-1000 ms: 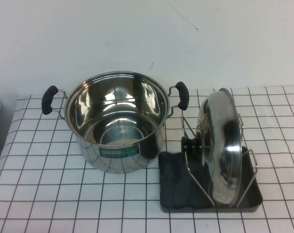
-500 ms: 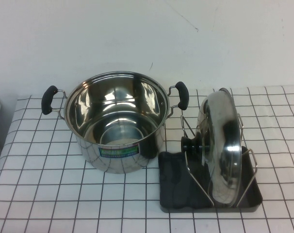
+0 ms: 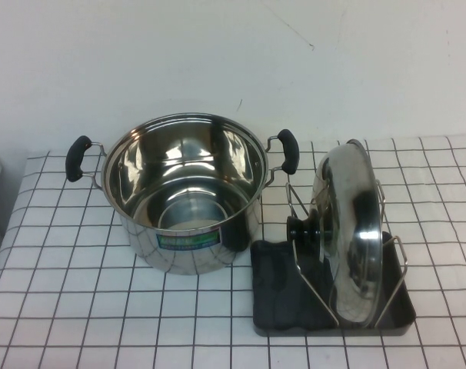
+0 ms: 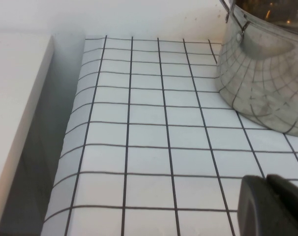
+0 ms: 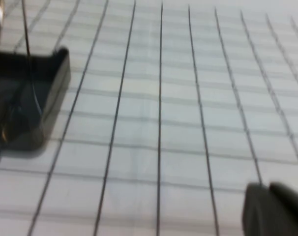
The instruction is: Put pot lid on rack
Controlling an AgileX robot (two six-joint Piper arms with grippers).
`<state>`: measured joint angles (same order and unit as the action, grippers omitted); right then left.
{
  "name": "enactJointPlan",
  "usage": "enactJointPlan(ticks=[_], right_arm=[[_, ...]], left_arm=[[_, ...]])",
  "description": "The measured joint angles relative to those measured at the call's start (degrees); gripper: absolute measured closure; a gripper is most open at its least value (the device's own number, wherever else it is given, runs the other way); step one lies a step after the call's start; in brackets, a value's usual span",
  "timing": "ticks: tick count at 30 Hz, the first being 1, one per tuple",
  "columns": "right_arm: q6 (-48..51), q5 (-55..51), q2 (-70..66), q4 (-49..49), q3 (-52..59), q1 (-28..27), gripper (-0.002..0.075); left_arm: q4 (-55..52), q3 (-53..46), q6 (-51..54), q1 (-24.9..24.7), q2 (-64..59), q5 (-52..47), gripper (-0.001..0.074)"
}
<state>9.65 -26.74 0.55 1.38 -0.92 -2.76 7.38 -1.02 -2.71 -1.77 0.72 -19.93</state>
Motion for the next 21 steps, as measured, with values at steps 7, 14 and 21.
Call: enactJointPlan(ticks=[7, 14, 21], right_arm=[[-3.4, 3.4, 0.2, -1.8, 1.8, 0.0, 0.0726], [-8.9, 3.7, 0.2, -3.6, 1.8, 0.0, 0.0726], [-11.2, 3.7, 0.2, -6.7, 1.8, 0.0, 0.0726]], left_arm=[[0.0, 0.0, 0.0, 0.0, 0.1, 0.0, 0.0737], [0.0, 0.0, 0.0, 0.0, 0.1, 0.0, 0.0737], [0.0, 0.0, 0.0, 0.0, 0.1, 0.0, 0.0737]])
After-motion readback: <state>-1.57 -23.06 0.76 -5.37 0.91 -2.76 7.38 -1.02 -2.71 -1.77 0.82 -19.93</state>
